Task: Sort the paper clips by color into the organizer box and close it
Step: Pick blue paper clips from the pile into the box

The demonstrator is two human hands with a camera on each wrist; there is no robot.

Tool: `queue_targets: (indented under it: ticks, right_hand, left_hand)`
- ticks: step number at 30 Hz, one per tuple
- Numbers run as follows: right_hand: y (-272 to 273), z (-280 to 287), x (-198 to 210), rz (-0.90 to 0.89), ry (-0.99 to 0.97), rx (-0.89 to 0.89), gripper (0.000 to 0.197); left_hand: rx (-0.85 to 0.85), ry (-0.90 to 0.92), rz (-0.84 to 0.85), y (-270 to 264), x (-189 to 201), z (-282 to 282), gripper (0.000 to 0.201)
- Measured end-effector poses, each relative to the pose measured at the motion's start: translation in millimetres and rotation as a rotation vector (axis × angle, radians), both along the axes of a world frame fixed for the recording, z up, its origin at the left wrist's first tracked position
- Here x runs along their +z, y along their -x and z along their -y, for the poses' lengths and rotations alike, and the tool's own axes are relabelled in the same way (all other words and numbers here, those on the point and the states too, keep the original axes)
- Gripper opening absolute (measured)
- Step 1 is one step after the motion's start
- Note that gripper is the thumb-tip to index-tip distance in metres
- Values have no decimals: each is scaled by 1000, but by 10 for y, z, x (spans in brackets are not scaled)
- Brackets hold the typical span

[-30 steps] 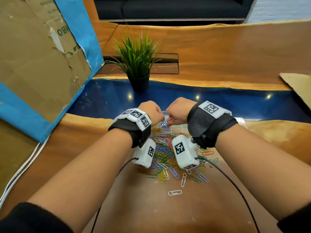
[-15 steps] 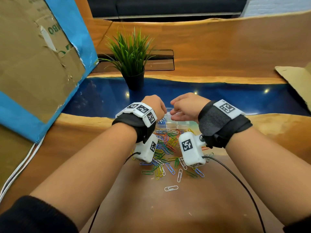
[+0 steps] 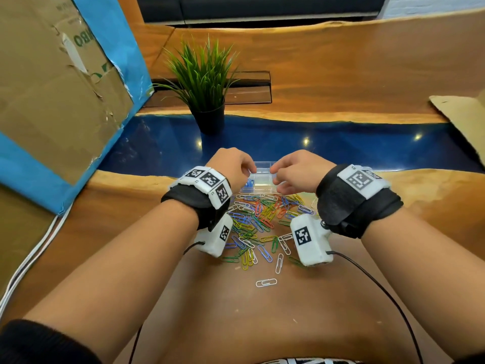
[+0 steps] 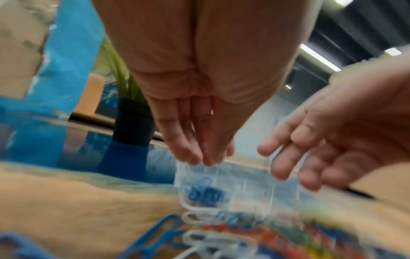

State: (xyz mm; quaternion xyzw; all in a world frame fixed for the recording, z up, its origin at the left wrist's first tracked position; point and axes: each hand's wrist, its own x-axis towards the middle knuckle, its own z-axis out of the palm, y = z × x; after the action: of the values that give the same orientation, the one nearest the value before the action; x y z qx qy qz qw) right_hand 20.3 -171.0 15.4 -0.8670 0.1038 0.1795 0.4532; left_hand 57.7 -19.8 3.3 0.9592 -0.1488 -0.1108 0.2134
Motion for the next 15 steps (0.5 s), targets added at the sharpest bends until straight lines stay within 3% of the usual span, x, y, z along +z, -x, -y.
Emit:
queue_targets:
  ticks: [3, 9, 15]
  right_hand:
    - [58, -36, -30, 13, 125, 67, 21]
    - [204, -155, 3, 101, 312, 236, 19]
    - [192, -462, -22, 140, 495, 443, 23]
  left_hand:
    - [-75, -68, 23, 50, -21, -9, 36]
    - [-49, 35, 131, 153, 9, -217, 16]
    - [25, -259, -9, 263, -106, -449, 11]
